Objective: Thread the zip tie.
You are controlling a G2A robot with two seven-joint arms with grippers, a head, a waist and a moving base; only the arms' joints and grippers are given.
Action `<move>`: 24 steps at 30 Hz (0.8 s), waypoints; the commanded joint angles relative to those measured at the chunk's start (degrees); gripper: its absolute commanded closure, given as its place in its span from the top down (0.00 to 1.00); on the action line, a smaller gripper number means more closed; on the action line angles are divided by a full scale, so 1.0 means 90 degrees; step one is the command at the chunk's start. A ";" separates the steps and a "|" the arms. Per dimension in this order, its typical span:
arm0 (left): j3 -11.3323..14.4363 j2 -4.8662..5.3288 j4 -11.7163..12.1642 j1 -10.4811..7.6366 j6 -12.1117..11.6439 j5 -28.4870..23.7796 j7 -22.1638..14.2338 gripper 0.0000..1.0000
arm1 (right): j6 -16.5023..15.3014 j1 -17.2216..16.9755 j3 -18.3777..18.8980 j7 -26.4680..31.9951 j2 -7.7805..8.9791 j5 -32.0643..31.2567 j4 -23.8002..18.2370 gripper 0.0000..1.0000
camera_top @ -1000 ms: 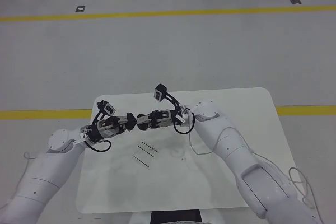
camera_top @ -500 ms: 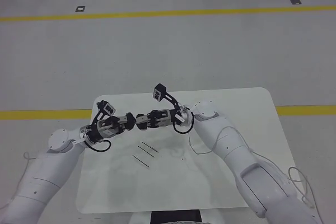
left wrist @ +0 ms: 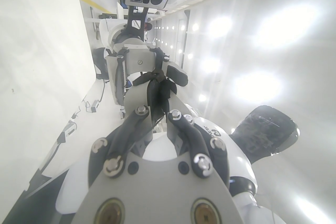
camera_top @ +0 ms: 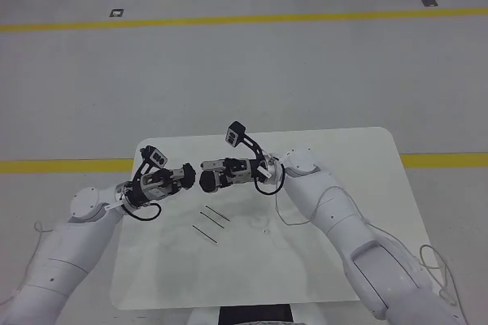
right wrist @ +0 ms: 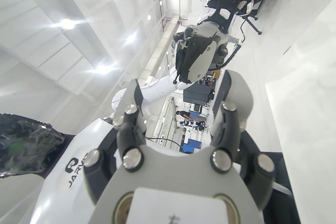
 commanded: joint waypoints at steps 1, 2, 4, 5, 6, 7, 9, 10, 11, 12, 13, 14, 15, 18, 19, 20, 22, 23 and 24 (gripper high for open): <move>-0.0009 -0.0006 0.0001 0.0004 0.0008 0.0008 -0.0004 0.00 | 0.0000 -0.0011 0.0014 0.0000 0.0001 -0.0018 0.0002 1.00; -0.0013 -0.0009 0.0001 0.0006 0.0012 0.0012 -0.0005 0.00 | 0.0000 -0.0014 0.0021 -0.0001 0.0000 -0.0028 0.0005 1.00; -0.0025 -0.0016 0.0002 0.0012 0.0017 0.0014 -0.0007 0.00 | 0.0000 -0.0021 0.0038 -0.0010 -0.0003 -0.0043 0.0006 1.00; -0.0030 -0.0019 0.0003 0.0015 0.0018 0.0016 -0.0007 0.00 | 0.0000 -0.0023 0.0044 -0.0016 -0.0005 -0.0053 0.0004 1.00; -0.0036 -0.0022 0.0007 0.0017 0.0020 0.0019 -0.0001 0.00 | 0.0000 -0.0025 0.0051 -0.0022 -0.0006 -0.0065 0.0001 1.00; -0.0045 -0.0026 0.0014 0.0020 0.0022 0.0020 0.0010 0.00 | 0.0000 -0.0029 0.0062 -0.0026 -0.0006 -0.0082 -0.0005 1.00; -0.0066 -0.0032 0.0037 0.0023 0.0005 0.0035 0.0073 0.00 | 0.0000 -0.0038 0.0086 -0.0054 0.0001 -0.0146 -0.0016 1.00; -0.0072 -0.0037 0.0040 0.0026 -0.0004 0.0055 0.0109 0.00 | 0.0000 -0.0057 0.0105 -0.0053 0.0007 -0.0168 -0.0036 1.00; -0.0080 -0.0039 0.0048 0.0025 -0.0013 0.0090 0.0136 0.00 | 0.0000 -0.0074 0.0121 -0.0048 0.0012 -0.0176 -0.0052 1.00; -0.0085 -0.0041 0.0052 0.0026 -0.0019 0.0120 0.0166 0.00 | 0.0000 -0.0093 0.0136 -0.0044 0.0017 -0.0187 -0.0066 1.00; -0.0087 -0.0046 0.0045 0.0030 -0.0019 0.0134 0.0185 0.00 | 0.0000 -0.0116 0.0156 -0.0042 0.0026 -0.0207 -0.0085 1.00; -0.0094 -0.0048 0.0048 0.0031 -0.0023 0.0154 0.0205 0.00 | 0.0000 -0.0130 0.0171 -0.0040 0.0032 -0.0219 -0.0103 1.00; -0.0100 -0.0050 0.0054 0.0032 -0.0034 0.0197 0.0241 0.00 | 0.0000 -0.0145 0.0188 -0.0035 0.0040 -0.0230 -0.0123 1.00; -0.0104 -0.0060 0.0048 0.0037 -0.0036 0.0267 0.0303 0.00 | 0.0000 -0.0187 0.0242 -0.0020 0.0070 -0.0267 -0.0200 0.73; -0.0104 -0.0063 0.0046 0.0038 -0.0036 0.0289 0.0319 0.00 | 0.0000 -0.0199 0.0250 -0.0018 0.0077 -0.0279 -0.0230 0.51; -0.0105 -0.0067 0.0042 0.0039 -0.0035 0.0304 0.0333 0.00 | 0.0000 -0.0212 0.0256 -0.0016 0.0087 -0.0299 -0.0271 0.46; -0.0110 -0.0071 0.0051 0.0036 -0.0047 0.0381 0.0376 0.00 | 0.0000 -0.0225 0.0253 -0.0007 0.0097 -0.0316 -0.0328 0.39; -0.0108 -0.0074 0.0046 0.0038 -0.0053 0.0411 0.0397 0.00 | 0.0000 -0.0228 0.0248 0.0000 0.0101 -0.0319 -0.0352 0.33; -0.0109 -0.0077 0.0042 0.0039 -0.0057 0.0445 0.0417 0.00 | 0.0002 -0.0233 0.0235 0.0000 0.0105 -0.0318 -0.0374 0.31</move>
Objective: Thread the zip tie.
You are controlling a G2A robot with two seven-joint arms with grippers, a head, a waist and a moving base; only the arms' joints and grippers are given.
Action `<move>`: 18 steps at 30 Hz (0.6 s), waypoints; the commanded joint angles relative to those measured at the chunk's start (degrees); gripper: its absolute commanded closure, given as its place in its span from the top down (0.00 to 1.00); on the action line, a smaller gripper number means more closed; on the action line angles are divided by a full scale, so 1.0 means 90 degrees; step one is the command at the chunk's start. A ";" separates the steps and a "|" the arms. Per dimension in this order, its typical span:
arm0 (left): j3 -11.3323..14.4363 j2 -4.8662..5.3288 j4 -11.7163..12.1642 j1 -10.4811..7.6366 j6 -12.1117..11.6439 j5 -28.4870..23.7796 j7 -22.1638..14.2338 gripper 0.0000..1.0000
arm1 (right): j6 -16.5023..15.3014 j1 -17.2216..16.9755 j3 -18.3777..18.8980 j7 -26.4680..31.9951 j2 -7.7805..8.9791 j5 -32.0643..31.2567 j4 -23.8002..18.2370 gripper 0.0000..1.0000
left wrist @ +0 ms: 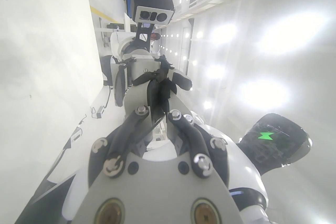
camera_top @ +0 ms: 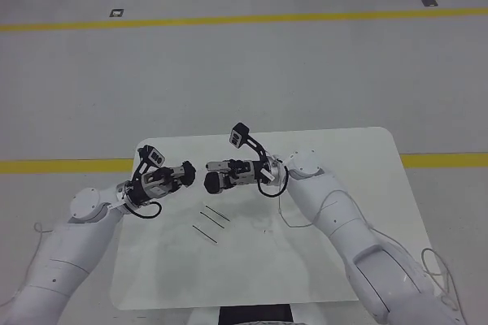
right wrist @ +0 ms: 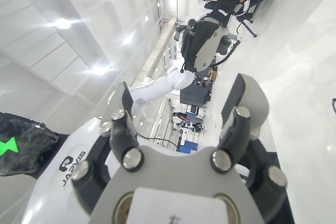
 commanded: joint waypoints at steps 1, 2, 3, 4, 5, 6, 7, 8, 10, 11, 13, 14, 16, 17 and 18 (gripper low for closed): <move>-0.0005 -0.0005 -0.0006 0.0000 -0.0016 0.0077 0.0044 0.00 | 0.0012 -0.0005 -0.0024 0.0003 0.0006 0.0006 -0.0037 0.30; -0.0008 -0.0006 -0.0005 0.0000 -0.0028 0.0127 0.0072 0.00 | 0.0026 -0.0004 -0.0039 0.0003 0.0009 0.0008 -0.0051 0.27; -0.0010 -0.0008 -0.0012 0.0002 -0.0040 0.0183 0.0106 0.00 | 0.0059 -0.0001 -0.0061 0.0003 0.0012 0.0010 -0.0062 0.25; -0.0014 -0.0009 -0.0015 0.0004 -0.0051 0.0222 0.0129 0.00 | 0.0074 0.0001 -0.0073 0.0003 0.0015 0.0016 -0.0068 0.24; -0.0018 -0.0010 -0.0017 0.0007 -0.0061 0.0258 0.0152 0.00 | 0.0093 0.0002 -0.0087 0.0003 0.0018 0.0024 -0.0071 0.21; -0.0021 -0.0012 -0.0023 0.0011 -0.0066 0.0275 0.0170 0.00 | 0.0126 0.0004 -0.0108 0.0003 0.0021 0.0029 -0.0073 0.19; -0.0027 -0.0014 -0.0028 0.0016 -0.0072 0.0298 0.0185 0.00 | 0.0154 0.0008 -0.0132 0.0003 0.0025 0.0041 -0.0079 0.18; -0.0034 -0.0015 -0.0027 0.0019 -0.0087 0.0334 0.0203 0.00 | 0.0196 0.0008 -0.0158 0.0003 0.0027 0.0053 -0.0084 0.18; -0.0045 -0.0017 -0.0036 0.0028 -0.0109 0.0399 0.0236 0.00 | 0.0260 0.0020 -0.0208 0.0003 0.0036 0.0077 -0.0098 0.17; -0.0049 -0.0019 -0.0041 0.0031 -0.0120 0.0423 0.0247 0.00 | 0.0296 0.0026 -0.0234 0.0003 0.0040 0.0089 -0.0106 0.16; -0.0057 -0.0022 -0.0054 0.0041 -0.0147 0.0479 0.0269 0.00 | 0.0367 0.0047 -0.0291 0.0003 0.0053 0.0103 -0.0116 0.17; -0.0063 -0.0023 -0.0060 0.0044 -0.0160 0.0494 0.0278 0.00 | 0.0383 0.0052 -0.0309 0.0003 0.0058 0.0118 -0.0117 0.17; -0.0076 -0.0024 -0.0073 0.0052 -0.0207 0.0589 0.0313 0.00 | 0.0459 0.0075 -0.0370 0.0003 0.0070 0.0132 -0.0108 0.18; -0.0078 -0.0026 -0.0081 0.0060 -0.0214 0.0603 0.0328 0.00 | 0.0472 0.0082 -0.0389 0.0003 0.0075 0.0149 -0.0103 0.18; -0.0082 -0.0026 -0.0090 0.0065 -0.0224 0.0633 0.0339 0.00 | 0.0494 0.0088 -0.0415 0.0003 0.0079 0.0158 -0.0094 0.18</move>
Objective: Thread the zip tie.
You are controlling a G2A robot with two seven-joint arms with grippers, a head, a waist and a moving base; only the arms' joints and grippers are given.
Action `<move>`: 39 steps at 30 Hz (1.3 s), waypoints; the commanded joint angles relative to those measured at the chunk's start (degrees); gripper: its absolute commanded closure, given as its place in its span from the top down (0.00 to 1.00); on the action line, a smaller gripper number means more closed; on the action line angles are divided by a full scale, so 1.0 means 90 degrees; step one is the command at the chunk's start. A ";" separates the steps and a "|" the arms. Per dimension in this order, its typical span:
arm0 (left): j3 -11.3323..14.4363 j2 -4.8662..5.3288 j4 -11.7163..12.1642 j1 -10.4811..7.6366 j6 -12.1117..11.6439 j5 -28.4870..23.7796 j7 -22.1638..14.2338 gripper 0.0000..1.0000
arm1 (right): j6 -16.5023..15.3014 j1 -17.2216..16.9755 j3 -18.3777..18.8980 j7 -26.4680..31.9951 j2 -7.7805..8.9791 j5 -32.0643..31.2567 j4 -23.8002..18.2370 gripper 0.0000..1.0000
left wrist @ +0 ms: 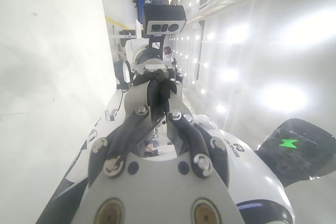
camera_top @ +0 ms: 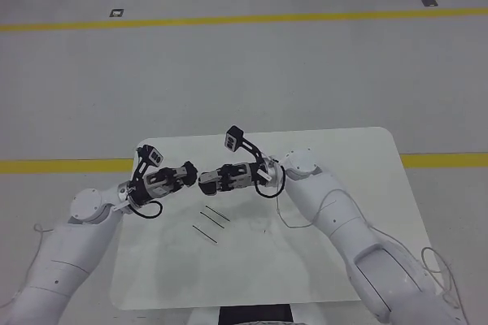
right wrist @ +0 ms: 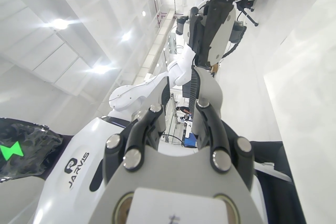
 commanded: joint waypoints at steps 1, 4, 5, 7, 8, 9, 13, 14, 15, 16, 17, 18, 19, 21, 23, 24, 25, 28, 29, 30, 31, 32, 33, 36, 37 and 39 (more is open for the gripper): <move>-0.0007 -0.0001 -0.0013 0.0011 -0.0018 0.0062 0.0032 0.00 | 0.0036 0.0012 -0.0047 0.0000 0.0007 0.0019 0.0013 0.18; -0.0022 -0.0004 -0.0037 0.0028 -0.0031 0.0124 0.0079 0.00 | 0.0078 0.0035 -0.0126 0.0000 0.0017 0.0054 0.0045 0.18; -0.0025 -0.0005 -0.0045 0.0034 -0.0035 0.0144 0.0093 0.00 | 0.0084 0.0041 -0.0145 0.0000 0.0020 0.0068 0.0058 0.17; -0.0033 -0.0007 -0.0059 0.0042 -0.0049 0.0206 0.0122 0.00 | 0.0107 0.0059 -0.0197 0.0000 0.0025 0.0094 0.0084 0.16; -0.0036 -0.0008 -0.0066 0.0047 -0.0049 0.0218 0.0133 0.00 | 0.0121 0.0066 -0.0220 0.0000 0.0027 0.0103 0.0100 0.16; -0.0040 -0.0010 -0.0074 0.0053 -0.0049 0.0229 0.0142 0.00 | 0.0130 0.0078 -0.0247 0.0000 0.0029 0.0118 0.0116 0.16; -0.0048 -0.0015 -0.0089 0.0064 -0.0063 0.0310 0.0185 0.00 | 0.0151 0.0113 -0.0331 0.0000 0.0034 0.0167 0.0173 0.16; -0.0048 -0.0017 -0.0092 0.0066 -0.0066 0.0331 0.0197 0.00 | 0.0162 0.0121 -0.0351 0.0000 0.0035 0.0175 0.0189 0.16; -0.0048 -0.0019 -0.0096 0.0068 -0.0066 0.0340 0.0205 0.00 | 0.0161 0.0129 -0.0368 0.0000 0.0035 0.0187 0.0203 0.17; -0.0048 -0.0021 -0.0101 0.0069 -0.0066 0.0355 0.0212 0.00 | 0.0155 0.0140 -0.0387 0.0000 0.0036 0.0204 0.0223 0.18; -0.0048 -0.0022 -0.0103 0.0069 -0.0070 0.0377 0.0218 0.00 | 0.0154 0.0147 -0.0403 0.0000 0.0036 0.0214 0.0241 0.19; -0.0048 -0.0024 -0.0106 0.0070 -0.0071 0.0393 0.0225 0.00 | 0.0151 0.0154 -0.0419 0.0000 0.0035 0.0225 0.0255 0.18; -0.0049 -0.0026 -0.0108 0.0071 -0.0071 0.0404 0.0231 0.00 | 0.0148 0.0165 -0.0440 0.0000 0.0032 0.0240 0.0273 0.18; -0.0051 -0.0028 -0.0110 0.0069 -0.0073 0.0440 0.0238 0.00 | 0.0155 0.0181 -0.0477 0.0000 0.0027 0.0261 0.0297 0.18; -0.0053 -0.0031 -0.0114 0.0071 -0.0073 0.0462 0.0245 0.00 | 0.0157 0.0200 -0.0517 0.0000 0.0019 0.0294 0.0322 0.18; -0.0054 -0.0033 -0.0114 0.0071 -0.0074 0.0475 0.0246 0.00 | 0.0158 0.0209 -0.0534 0.0000 0.0015 0.0307 0.0336 0.17; -0.0054 -0.0034 -0.0114 0.0071 -0.0074 0.0491 0.0249 0.00 | 0.0155 0.0220 -0.0549 0.0000 0.0012 0.0319 0.0351 0.17; -0.0056 -0.0037 -0.0114 0.0070 -0.0075 0.0546 0.0264 0.00 | 0.0152 0.0250 -0.0600 0.0000 0.0003 0.0359 0.0400 0.16; -0.0058 -0.0038 -0.0115 0.0071 -0.0074 0.0557 0.0268 0.00 | 0.0156 0.0260 -0.0624 0.0000 -0.0002 0.0373 0.0419 0.16; -0.0059 -0.0040 -0.0116 0.0071 -0.0074 0.0563 0.0270 0.00 | 0.0155 0.0269 -0.0640 0.0000 -0.0005 0.0384 0.0434 0.15; -0.0061 -0.0041 -0.0116 0.0072 -0.0073 0.0570 0.0271 0.00 | 0.0158 0.0276 -0.0656 0.0000 -0.0009 0.0397 0.0448 0.15; -0.0062 -0.0042 -0.0117 0.0074 -0.0073 0.0577 0.0272 0.00 | 0.0159 0.0284 -0.0673 0.0000 -0.0012 0.0409 0.0461 0.15; -0.0065 -0.0043 -0.0119 0.0075 -0.0073 0.0581 0.0272 0.00 | 0.0158 0.0295 -0.0692 0.0000 -0.0017 0.0423 0.0479 0.14; -0.0072 -0.0047 -0.0120 0.0081 -0.0076 0.0587 0.0269 0.00 | 0.0166 0.0318 -0.0742 0.0000 -0.0027 0.0459 0.0525 0.14; -0.0074 -0.0048 -0.0120 0.0083 -0.0076 0.0584 0.0267 0.00 | 0.0164 0.0323 -0.0756 0.0000 -0.0030 0.0470 0.0539 0.14; -0.0080 -0.0050 -0.0120 0.0087 -0.0075 0.0583 0.0263 0.00 | 0.0168 0.0333 -0.0784 0.0000 -0.0036 0.0491 0.0569 0.14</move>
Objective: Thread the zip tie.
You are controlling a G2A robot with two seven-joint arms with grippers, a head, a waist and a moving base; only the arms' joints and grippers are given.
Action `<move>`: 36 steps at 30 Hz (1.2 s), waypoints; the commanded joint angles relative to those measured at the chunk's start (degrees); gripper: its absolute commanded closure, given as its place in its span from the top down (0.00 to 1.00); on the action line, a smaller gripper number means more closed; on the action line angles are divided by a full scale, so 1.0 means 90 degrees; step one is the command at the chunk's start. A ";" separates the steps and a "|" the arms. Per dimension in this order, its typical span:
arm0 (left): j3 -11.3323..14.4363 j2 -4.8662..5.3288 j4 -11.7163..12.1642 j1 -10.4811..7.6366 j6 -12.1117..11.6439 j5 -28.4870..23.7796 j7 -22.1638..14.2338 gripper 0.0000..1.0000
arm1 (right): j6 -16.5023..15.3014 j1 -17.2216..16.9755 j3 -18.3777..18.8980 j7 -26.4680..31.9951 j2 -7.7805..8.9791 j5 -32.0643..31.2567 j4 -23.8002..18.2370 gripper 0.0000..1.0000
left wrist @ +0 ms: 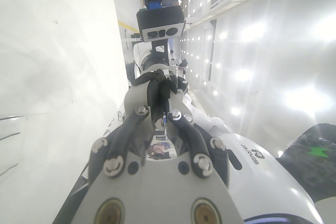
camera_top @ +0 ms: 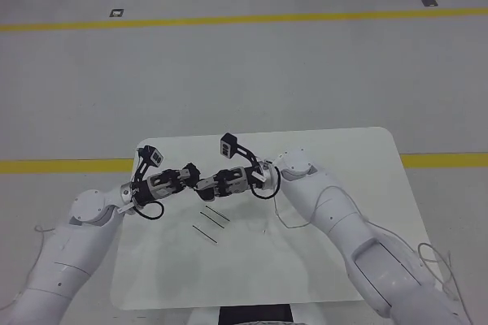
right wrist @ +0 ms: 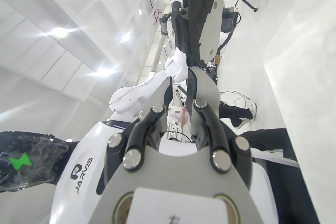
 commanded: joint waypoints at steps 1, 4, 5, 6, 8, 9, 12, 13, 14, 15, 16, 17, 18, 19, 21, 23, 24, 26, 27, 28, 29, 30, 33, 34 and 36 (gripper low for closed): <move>-0.0006 -0.0003 0.0001 0.0005 0.0004 -0.0006 -0.0002 0.00 | -0.0004 0.0014 -0.0027 0.0000 -0.0006 0.0026 0.0035 0.14; -0.0019 -0.0007 0.0013 0.0014 0.0028 -0.0051 0.0001 0.00 | -0.0019 0.0030 -0.0052 0.0000 -0.0013 0.0070 0.0083 0.15; -0.0023 -0.0008 0.0016 0.0014 0.0034 -0.0056 -0.0002 0.00 | -0.0029 0.0033 -0.0056 0.0000 -0.0015 0.0083 0.0096 0.16; -0.0027 -0.0009 0.0022 0.0015 0.0045 -0.0063 0.0000 0.00 | -0.0040 0.0034 -0.0062 0.0000 -0.0016 0.0090 0.0107 0.17; -0.0036 -0.0013 0.0034 0.0015 0.0079 -0.0098 0.0013 0.00 | -0.0059 0.0031 -0.0073 0.0000 -0.0018 0.0109 0.0128 0.19; -0.0039 -0.0014 0.0038 0.0014 0.0085 -0.0098 0.0015 0.00 | -0.0057 0.0029 -0.0078 0.0000 -0.0017 0.0110 0.0142 0.20; -0.0049 -0.0019 0.0040 0.0016 0.0101 -0.0101 0.0040 0.00 | -0.0055 0.0030 -0.0097 0.0000 -0.0010 0.0070 0.0186 0.20; -0.0052 -0.0021 0.0041 0.0017 0.0103 -0.0101 0.0048 0.00 | -0.0053 0.0024 -0.0105 0.0000 -0.0009 0.0060 0.0192 0.20; -0.0056 -0.0022 0.0043 0.0018 0.0108 -0.0100 0.0059 0.00 | -0.0047 0.0016 -0.0116 0.0000 -0.0009 0.0050 0.0193 0.20; -0.0058 -0.0024 0.0044 0.0019 0.0111 -0.0097 0.0067 0.00 | -0.0046 0.0010 -0.0122 0.0000 -0.0009 0.0049 0.0193 0.20; -0.0060 -0.0025 0.0044 0.0019 0.0113 -0.0093 0.0073 0.00 | -0.0044 0.0002 -0.0128 0.0000 -0.0009 0.0048 0.0195 0.20; -0.0063 -0.0027 0.0042 0.0021 0.0116 -0.0091 0.0079 0.00 | -0.0046 -0.0005 -0.0134 0.0000 -0.0011 0.0047 0.0195 0.20; -0.0065 -0.0029 0.0041 0.0022 0.0119 -0.0090 0.0083 0.00 | -0.0047 -0.0007 -0.0138 0.0000 -0.0012 0.0047 0.0196 0.20; -0.0066 -0.0030 0.0039 0.0023 0.0121 -0.0086 0.0085 0.00 | -0.0049 -0.0011 -0.0143 0.0000 -0.0014 0.0045 0.0198 0.19; -0.0066 -0.0033 0.0036 0.0024 0.0128 -0.0077 0.0086 0.00 | -0.0062 -0.0015 -0.0156 0.0000 -0.0022 0.0036 0.0204 0.19; -0.0063 -0.0037 0.0033 0.0025 0.0134 -0.0070 0.0086 0.00 | -0.0074 -0.0020 -0.0178 -0.0005 -0.0036 0.0017 0.0199 0.19; -0.0061 -0.0039 0.0032 0.0025 0.0136 -0.0065 0.0085 0.00 | -0.0078 -0.0024 -0.0193 -0.0010 -0.0045 0.0009 0.0195 0.19; -0.0059 -0.0042 0.0031 0.0023 0.0141 -0.0058 0.0083 0.00 | -0.0086 -0.0026 -0.0219 -0.0022 -0.0065 0.0003 0.0199 0.19; -0.0058 -0.0044 0.0033 0.0022 0.0143 -0.0056 0.0080 0.00 | -0.0091 -0.0025 -0.0229 -0.0028 -0.0074 0.0001 0.0204 0.19; -0.0059 -0.0046 0.0034 0.0021 0.0144 -0.0052 0.0077 0.00 | -0.0100 -0.0019 -0.0239 -0.0036 -0.0086 -0.0002 0.0214 0.19; -0.0059 -0.0047 0.0035 0.0021 0.0145 -0.0052 0.0073 0.00 | -0.0112 -0.0012 -0.0249 -0.0042 -0.0094 -0.0010 0.0222 0.19; -0.0060 -0.0048 0.0035 0.0021 0.0146 -0.0051 0.0070 0.00 | -0.0118 -0.0007 -0.0260 -0.0049 -0.0104 -0.0016 0.0228 0.20; -0.0063 -0.0053 0.0039 0.0020 0.0146 -0.0049 0.0056 0.00 | -0.0133 0.0017 -0.0290 -0.0067 -0.0135 -0.0025 0.0258 0.20; -0.0065 -0.0054 0.0040 0.0020 0.0145 -0.0050 0.0053 0.00 | -0.0138 0.0026 -0.0297 -0.0071 -0.0144 -0.0025 0.0273 0.20; -0.0068 -0.0057 0.0043 0.0022 0.0142 -0.0050 0.0045 0.00 | -0.0148 0.0052 -0.0312 -0.0078 -0.0163 -0.0040 0.0320 0.20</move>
